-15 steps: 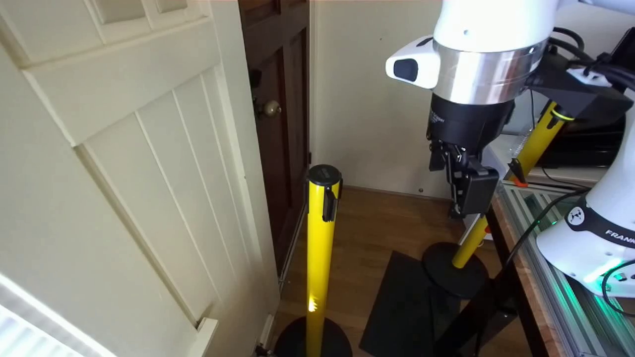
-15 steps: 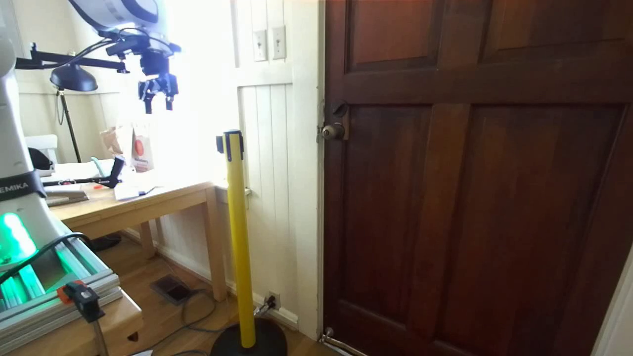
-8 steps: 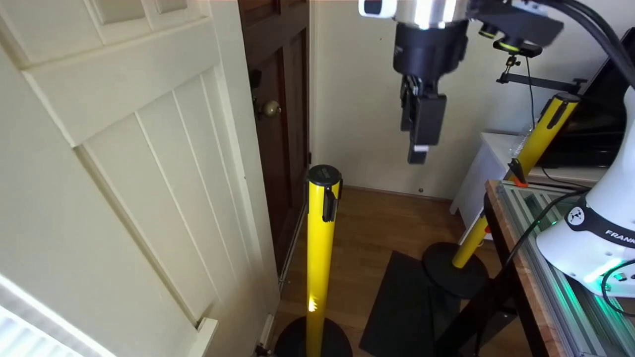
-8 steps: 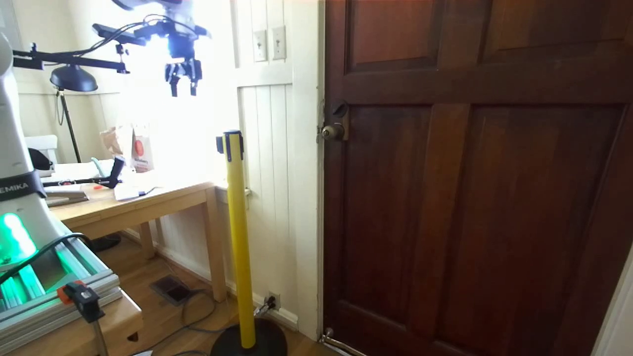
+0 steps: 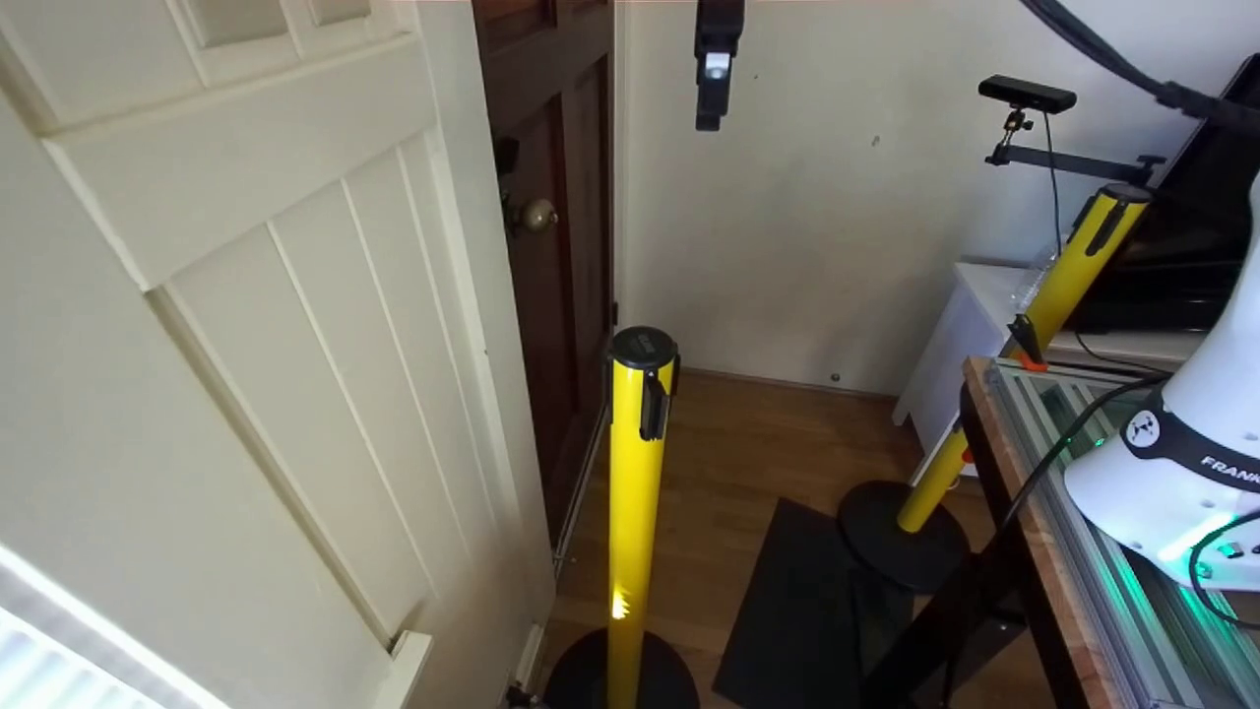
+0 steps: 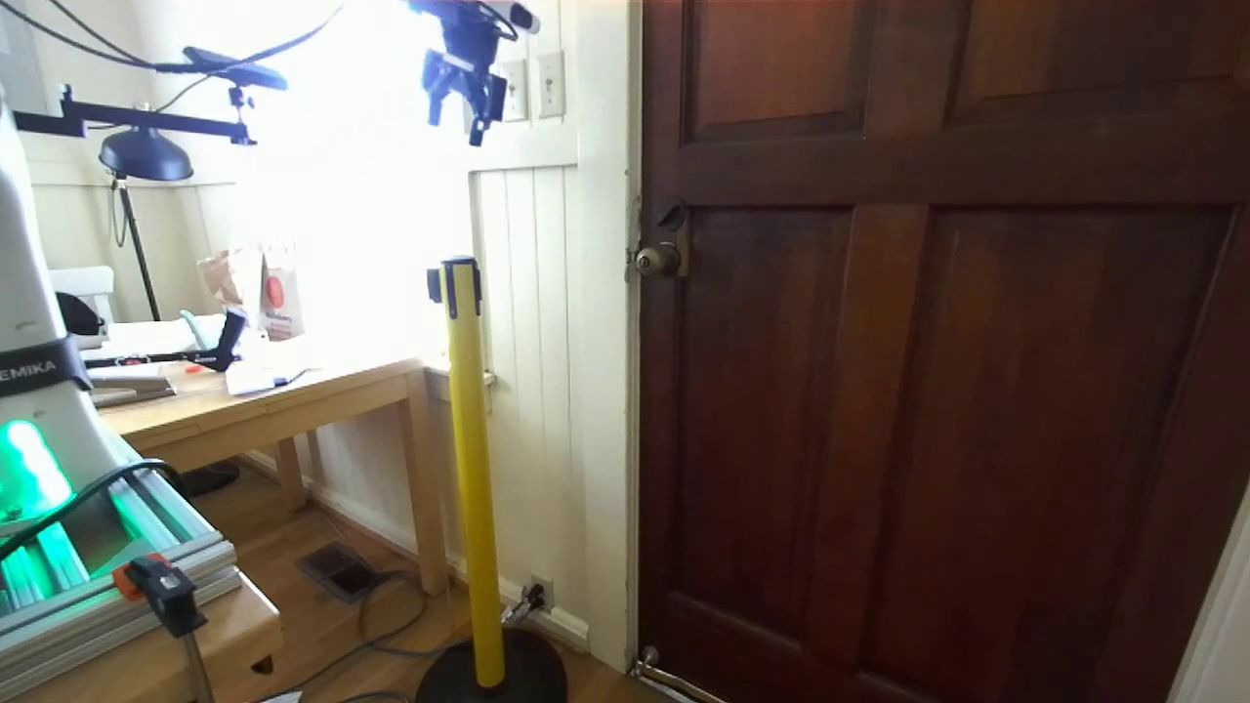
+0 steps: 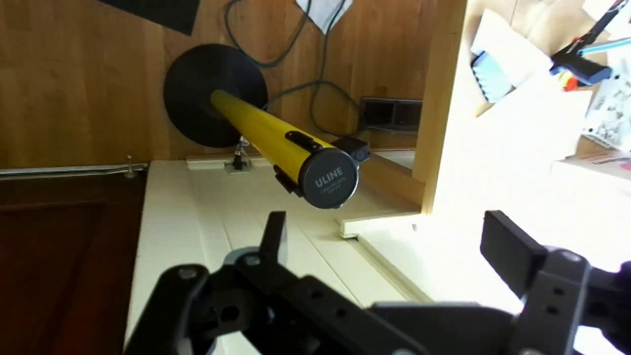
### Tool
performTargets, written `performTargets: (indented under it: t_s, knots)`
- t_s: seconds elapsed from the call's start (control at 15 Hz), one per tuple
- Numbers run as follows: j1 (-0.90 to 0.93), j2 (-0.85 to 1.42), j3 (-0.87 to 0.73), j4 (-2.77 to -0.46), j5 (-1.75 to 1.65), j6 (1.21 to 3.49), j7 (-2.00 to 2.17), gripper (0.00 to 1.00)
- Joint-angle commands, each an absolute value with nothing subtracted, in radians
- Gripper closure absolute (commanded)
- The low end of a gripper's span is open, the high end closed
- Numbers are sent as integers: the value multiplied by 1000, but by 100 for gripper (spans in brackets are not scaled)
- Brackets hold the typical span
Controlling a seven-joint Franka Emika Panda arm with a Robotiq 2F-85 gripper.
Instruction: Turn the lock above the door handle counter clockwise
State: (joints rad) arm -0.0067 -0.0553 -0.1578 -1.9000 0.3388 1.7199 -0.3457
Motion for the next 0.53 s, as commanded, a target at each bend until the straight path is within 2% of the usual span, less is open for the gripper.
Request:
performTargets:
  t_s: [0.0, 0.13, 0.2, 0.47]
  knots:
    - [-101, 160, -198, -1650, 450, 1516, -540, 0]
    - [-174, 264, -208, -1549, 514, 1446, -515, 0]
    - [-148, 135, -173, -1695, 441, 1543, -505, 0]
    - [-210, 249, -173, -1589, 480, 1484, -516, 0]
